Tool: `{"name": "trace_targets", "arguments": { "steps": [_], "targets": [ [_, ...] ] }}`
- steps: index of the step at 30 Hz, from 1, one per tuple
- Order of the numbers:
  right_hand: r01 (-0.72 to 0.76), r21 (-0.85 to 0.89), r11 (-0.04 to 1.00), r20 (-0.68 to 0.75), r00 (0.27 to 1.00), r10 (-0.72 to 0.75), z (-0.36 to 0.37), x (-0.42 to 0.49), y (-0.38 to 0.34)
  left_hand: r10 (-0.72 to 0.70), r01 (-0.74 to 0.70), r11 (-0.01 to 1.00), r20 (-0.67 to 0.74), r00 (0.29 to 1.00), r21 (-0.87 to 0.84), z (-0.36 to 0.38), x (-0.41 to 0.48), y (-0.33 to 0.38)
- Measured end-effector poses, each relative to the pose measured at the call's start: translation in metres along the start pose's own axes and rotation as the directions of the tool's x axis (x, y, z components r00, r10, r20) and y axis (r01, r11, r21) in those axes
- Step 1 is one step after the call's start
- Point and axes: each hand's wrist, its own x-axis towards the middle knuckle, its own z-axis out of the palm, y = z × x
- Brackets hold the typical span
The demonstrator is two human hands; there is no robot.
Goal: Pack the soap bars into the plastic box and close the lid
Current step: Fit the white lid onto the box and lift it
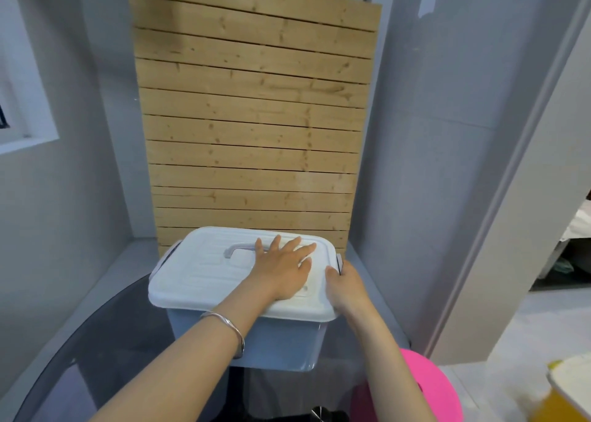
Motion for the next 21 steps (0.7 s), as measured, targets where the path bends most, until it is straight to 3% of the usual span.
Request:
{"name": "trace_targets", "arguments": {
  "steps": [4, 7, 12, 17, 21],
  "targets": [
    [0.037, 0.111, 0.993, 0.027, 0.999, -0.040, -0.004, -0.010, 0.001, 0.018, -0.021, 0.990, -0.026, 1.000, -0.142, -0.007, -0.008, 0.000],
    [0.217, 0.092, 0.972, 0.039, 0.974, -0.221, -0.006, -0.028, 0.007, -0.015, -0.023, 0.942, -0.112, 0.994, -0.334, -0.019, -0.022, -0.015],
    [0.398, -0.040, 0.916, 0.050, 0.917, -0.396, 0.000, -0.054, 0.016, -0.145, 0.134, 0.977, -0.053, 0.988, -0.167, -0.022, -0.061, -0.087],
    [0.411, -0.042, 0.910, 0.088, 0.909, -0.407, -0.001, -0.039, 0.015, -0.142, 0.146, 0.989, -0.163, 0.976, 0.015, -0.018, -0.087, -0.114],
    [0.400, -0.045, 0.915, 0.175, 0.905, -0.387, 0.000, -0.016, 0.005, -0.201, 0.209, 0.978, -0.227, 0.953, 0.011, -0.014, -0.078, -0.113]
  ]
}}
